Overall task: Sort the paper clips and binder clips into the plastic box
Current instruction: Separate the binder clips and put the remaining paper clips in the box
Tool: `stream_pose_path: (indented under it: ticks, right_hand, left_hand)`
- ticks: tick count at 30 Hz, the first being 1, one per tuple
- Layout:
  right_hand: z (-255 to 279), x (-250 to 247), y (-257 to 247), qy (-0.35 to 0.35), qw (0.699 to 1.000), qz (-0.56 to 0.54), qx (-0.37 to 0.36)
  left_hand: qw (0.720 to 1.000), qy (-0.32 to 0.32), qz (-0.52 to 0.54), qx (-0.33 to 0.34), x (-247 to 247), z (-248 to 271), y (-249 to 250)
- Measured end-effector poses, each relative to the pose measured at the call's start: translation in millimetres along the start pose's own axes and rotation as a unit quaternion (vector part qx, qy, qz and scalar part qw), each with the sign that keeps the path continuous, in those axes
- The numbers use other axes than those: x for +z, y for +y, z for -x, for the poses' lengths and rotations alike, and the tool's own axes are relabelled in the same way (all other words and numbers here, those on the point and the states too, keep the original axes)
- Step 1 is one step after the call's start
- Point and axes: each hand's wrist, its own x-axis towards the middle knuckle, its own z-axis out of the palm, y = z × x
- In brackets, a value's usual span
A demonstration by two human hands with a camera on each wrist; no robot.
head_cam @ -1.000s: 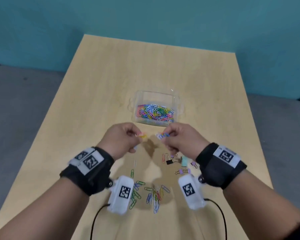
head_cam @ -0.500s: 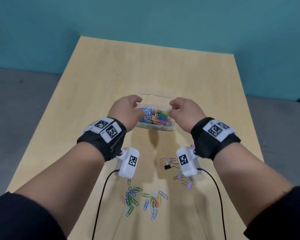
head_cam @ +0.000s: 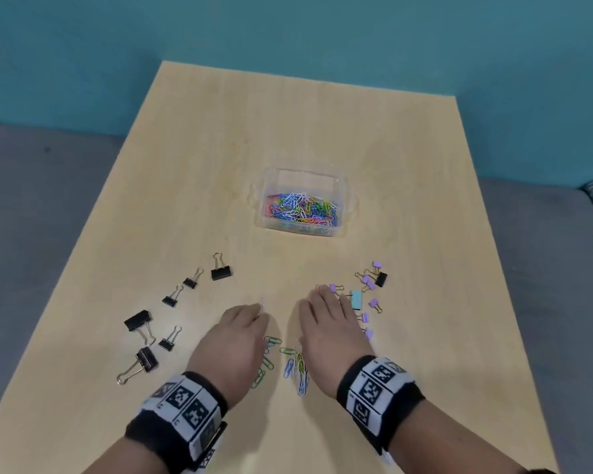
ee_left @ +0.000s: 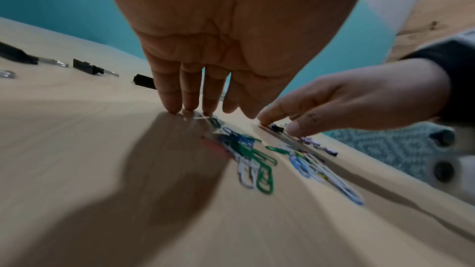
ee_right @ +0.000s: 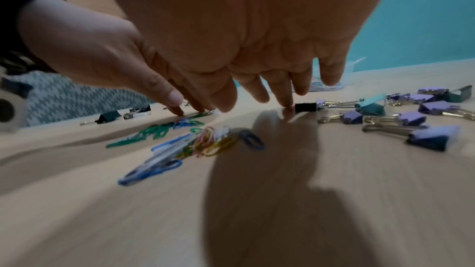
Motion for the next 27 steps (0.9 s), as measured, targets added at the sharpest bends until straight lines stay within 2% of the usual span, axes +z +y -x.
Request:
stream_pose_path:
  ticks: [4,7,10,13,15,18,21,24,27]
  right_hand:
    - [5.2,2.4,-5.8,-0.004,1.000,0.018,-0.013]
    - [23.6,9.9,-6.0,-0.001,0.996,-0.004,-0.090]
    - [45.3,15.0,1.8,0.018,0.987,-0.057,-0.147]
    - [57.5,20.2,6.8,0.040,0.986,-0.121,-0.109]
    - [58.0,27.5,2.4,0.035,0.990,-0.105,-0.089]
    - [57.6,38.7,-11.3,-0.012,0.993,-0.063,-0.096]
    - [66.9,38.1,-14.4,0.007,0.990,-0.086,-0.110]
    - [82.9,32.3,-4.0,0.028,0.986,-0.154,-0.055]
    - [93.3,31.8,0.9,0.010,0.979,-0.197,0.057]
  left_hand:
    - [0.997,-0.038,-0.061,0.033,6.1,6.5,-4.9]
    - [0.992,-0.075,-0.081,0.058,7.9,12.9,-10.9]
    - [0.992,-0.076,-0.073,0.076,7.1,20.7,-17.0]
    - [0.992,-0.089,-0.070,0.058,8.8,20.4,-13.2]
    - [0.992,-0.097,-0.070,0.047,13.4,17.7,-6.9]
    - [0.991,-0.099,-0.071,0.046,19.0,21.3,-0.4]
    - [0.995,-0.066,-0.055,0.048,19.4,41.5,-3.3]
    - [0.999,-0.003,0.013,-0.038,15.8,71.1,-9.9]
    - [0.987,0.031,0.093,-0.126,17.8,91.6,-11.2]
